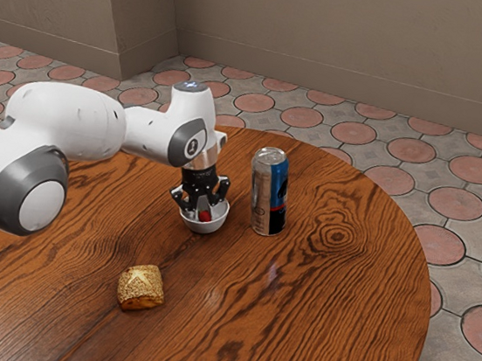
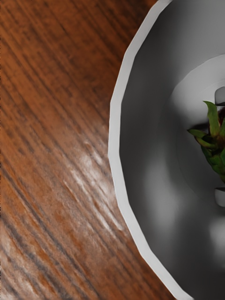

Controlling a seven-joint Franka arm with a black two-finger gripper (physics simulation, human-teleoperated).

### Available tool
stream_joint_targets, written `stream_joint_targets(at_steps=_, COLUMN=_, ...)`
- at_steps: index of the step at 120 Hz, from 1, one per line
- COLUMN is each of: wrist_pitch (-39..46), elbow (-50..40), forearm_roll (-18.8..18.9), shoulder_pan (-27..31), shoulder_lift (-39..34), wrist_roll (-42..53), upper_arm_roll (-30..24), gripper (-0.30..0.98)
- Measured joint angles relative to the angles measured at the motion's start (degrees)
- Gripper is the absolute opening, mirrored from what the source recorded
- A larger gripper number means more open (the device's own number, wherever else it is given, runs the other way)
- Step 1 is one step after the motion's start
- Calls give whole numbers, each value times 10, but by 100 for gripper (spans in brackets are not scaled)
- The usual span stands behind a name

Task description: Take strawberry from the bowl

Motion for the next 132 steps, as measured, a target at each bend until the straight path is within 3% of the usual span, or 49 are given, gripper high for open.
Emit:
stream_joint_targets(at_steps=24, wrist_pitch=0, elbow=-2, forearm_roll=3, shoulder_pan=-4, shoulder_lift=-12, wrist_roll=-3, upper_arm_roll=1, gripper=7)
stream_joint_targets(at_steps=52, wrist_pitch=-1, elbow=-62, forearm_roll=13, shoulder_pan=-17, shoulder_lift=-95, wrist_roll=-9, upper_arm_roll=5, gripper=2)
stream_joint_targets(at_steps=66, wrist_pitch=-2, elbow=-111, forearm_roll=16, shoulder_pan=-69, shoulder_lift=-136, wrist_roll=-12, upper_arm_roll=41, gripper=1)
stream_joint_targets(at_steps=89, wrist_pitch=2, elbow=-184, forearm_roll=15, shoulder_pan=-128, shoulder_lift=-174, wrist_roll=-17, upper_arm_roll=58, gripper=-2)
stream_joint_targets(at_steps=132, wrist_pitch=40, elbow=-186, forearm_roll=10, shoulder_pan=-228, shoulder_lift=-136, wrist_roll=-29, upper_arm_roll=59, gripper=-5)
